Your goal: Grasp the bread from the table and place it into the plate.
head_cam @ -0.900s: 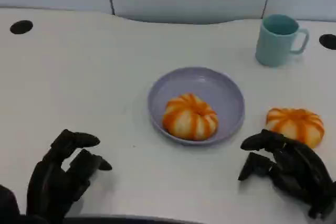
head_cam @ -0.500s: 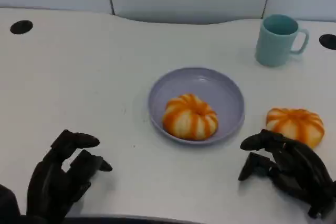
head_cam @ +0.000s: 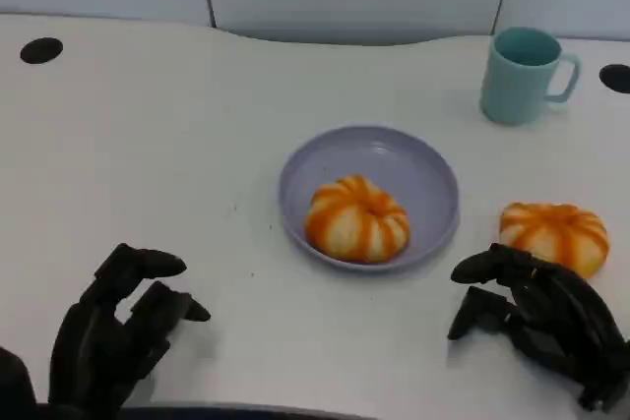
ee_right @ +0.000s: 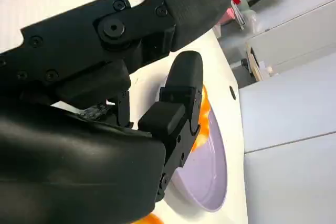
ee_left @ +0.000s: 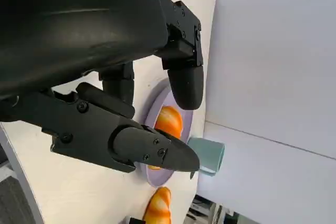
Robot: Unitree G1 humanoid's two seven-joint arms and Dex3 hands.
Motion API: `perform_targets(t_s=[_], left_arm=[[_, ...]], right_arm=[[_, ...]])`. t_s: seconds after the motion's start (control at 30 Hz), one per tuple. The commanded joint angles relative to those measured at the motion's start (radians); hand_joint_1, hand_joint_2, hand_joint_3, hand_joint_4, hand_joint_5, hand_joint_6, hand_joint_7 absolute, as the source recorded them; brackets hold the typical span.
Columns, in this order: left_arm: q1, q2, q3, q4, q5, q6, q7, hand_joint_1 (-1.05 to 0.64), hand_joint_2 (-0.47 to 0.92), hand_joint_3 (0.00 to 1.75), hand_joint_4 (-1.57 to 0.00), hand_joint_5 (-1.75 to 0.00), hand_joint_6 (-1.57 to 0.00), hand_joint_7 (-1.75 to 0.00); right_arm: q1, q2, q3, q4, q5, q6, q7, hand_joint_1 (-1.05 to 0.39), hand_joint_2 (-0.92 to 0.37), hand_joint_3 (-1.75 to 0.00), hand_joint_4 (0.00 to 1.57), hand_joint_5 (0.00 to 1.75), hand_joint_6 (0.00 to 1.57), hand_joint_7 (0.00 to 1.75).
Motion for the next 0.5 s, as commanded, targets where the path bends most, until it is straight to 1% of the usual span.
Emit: perform_targets(t_s=[0.03, 0.3, 0.5], left_arm=[[0.013, 0.008, 0.004, -0.01, -0.001, 0.002, 0.003, -0.6, 0.92, 0.11, -0.3, -1.75, -0.24, -1.54], [0.005, 0.007, 0.007, 0.004, -0.007, -0.005, -0.005, -0.6, 0.92, 0.1, -0.31, -1.75, -0.24, -1.57], [-0.004, 0.007, 0.013, 0.017, -0.012, -0.007, -0.005, -0.62, 0.92, 0.08, -0.32, -1.75, -0.28, -1.52]], right_arm=[[0.019, -0.007, -0.006, 0.043, -0.01, -0.004, -0.003, -0.53, -0.92, -0.09, 0.67, 1.36, 0.8, 0.79], [0.015, -0.007, -0.003, 0.046, -0.014, -0.004, -0.012, -0.51, -0.92, -0.1, 0.67, 1.35, 0.79, 0.8], [0.015, -0.007, -0.006, 0.052, -0.013, -0.019, -0.006, -0.52, -0.92, -0.11, 0.67, 1.35, 0.78, 0.81]])
